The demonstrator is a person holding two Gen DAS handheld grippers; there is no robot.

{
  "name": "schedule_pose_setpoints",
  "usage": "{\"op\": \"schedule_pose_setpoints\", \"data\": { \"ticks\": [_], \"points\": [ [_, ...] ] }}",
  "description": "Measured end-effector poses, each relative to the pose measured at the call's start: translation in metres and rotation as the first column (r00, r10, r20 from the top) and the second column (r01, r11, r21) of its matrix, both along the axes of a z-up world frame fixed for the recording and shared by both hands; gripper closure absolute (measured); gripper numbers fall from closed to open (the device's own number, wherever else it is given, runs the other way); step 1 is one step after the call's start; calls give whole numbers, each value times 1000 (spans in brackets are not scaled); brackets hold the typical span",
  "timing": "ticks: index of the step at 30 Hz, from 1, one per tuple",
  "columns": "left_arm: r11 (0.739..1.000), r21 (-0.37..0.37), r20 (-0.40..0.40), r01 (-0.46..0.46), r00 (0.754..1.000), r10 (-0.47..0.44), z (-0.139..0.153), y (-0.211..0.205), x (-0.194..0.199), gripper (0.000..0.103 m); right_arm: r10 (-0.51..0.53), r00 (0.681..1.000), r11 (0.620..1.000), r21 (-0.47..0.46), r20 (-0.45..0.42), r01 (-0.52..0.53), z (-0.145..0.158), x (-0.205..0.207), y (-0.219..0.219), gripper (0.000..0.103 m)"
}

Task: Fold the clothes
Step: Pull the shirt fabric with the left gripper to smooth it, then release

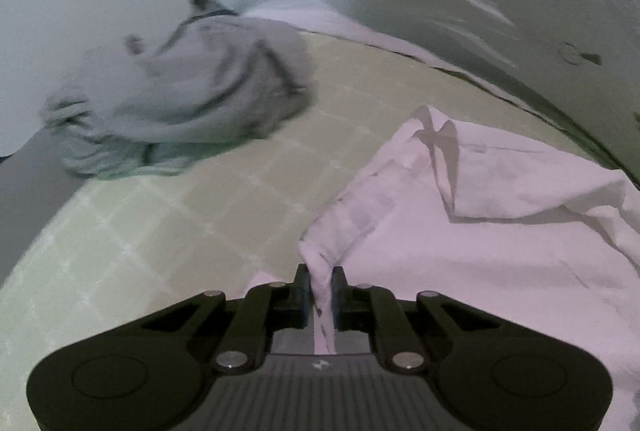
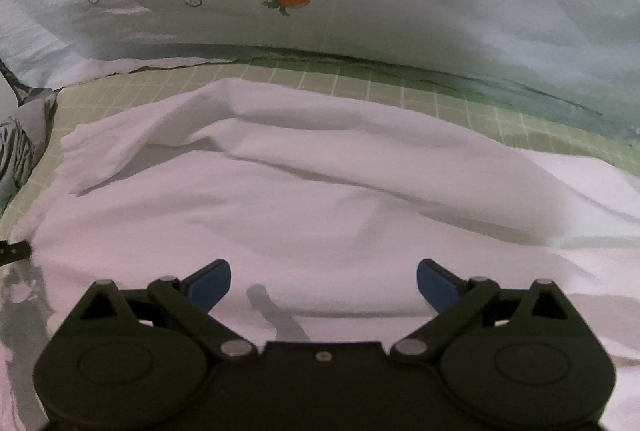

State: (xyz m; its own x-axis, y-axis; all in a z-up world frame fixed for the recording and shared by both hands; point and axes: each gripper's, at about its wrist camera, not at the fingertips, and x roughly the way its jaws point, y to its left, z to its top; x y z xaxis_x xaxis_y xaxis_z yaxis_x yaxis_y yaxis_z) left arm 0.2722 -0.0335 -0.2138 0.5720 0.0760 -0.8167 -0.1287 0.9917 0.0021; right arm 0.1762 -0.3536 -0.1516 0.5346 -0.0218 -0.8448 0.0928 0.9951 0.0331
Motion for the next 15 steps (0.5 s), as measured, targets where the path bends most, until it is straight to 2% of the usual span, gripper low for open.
{"op": "schedule_pose_setpoints", "data": {
  "ticks": [3,5,8,11,12,13,15],
  "points": [
    [998,41,-3,-47,999,47,1,24,-3,90,6,1000,1000,5,-8,-6,-3,1,2,2],
    [997,12,-20,-82,996,82,2,40,-4,88,13,1000,1000,8,-12,-12,-5,1,4,2],
    [996,13,-17,-87,996,87,12,44,-6,79,14,1000,1000,5,-22,-14,-9,3,6,2],
    [998,26,18,-57,998,56,28,38,-9,70,7,999,1000,-8,-36,-7,-12,9,6,2],
    [999,18,29,-44,999,43,33,36,-9,62,4,999,1000,-13,-41,-5,-13,11,6,2],
    [1000,-4,39,-20,999,20,37,33,-7,55,2,999,1000,-17,-46,-3,-14,13,6,2],
    [998,-56,58,33,998,-29,43,27,-1,52,-10,999,1000,-30,-53,8,-15,17,6,2]
  ]
}}
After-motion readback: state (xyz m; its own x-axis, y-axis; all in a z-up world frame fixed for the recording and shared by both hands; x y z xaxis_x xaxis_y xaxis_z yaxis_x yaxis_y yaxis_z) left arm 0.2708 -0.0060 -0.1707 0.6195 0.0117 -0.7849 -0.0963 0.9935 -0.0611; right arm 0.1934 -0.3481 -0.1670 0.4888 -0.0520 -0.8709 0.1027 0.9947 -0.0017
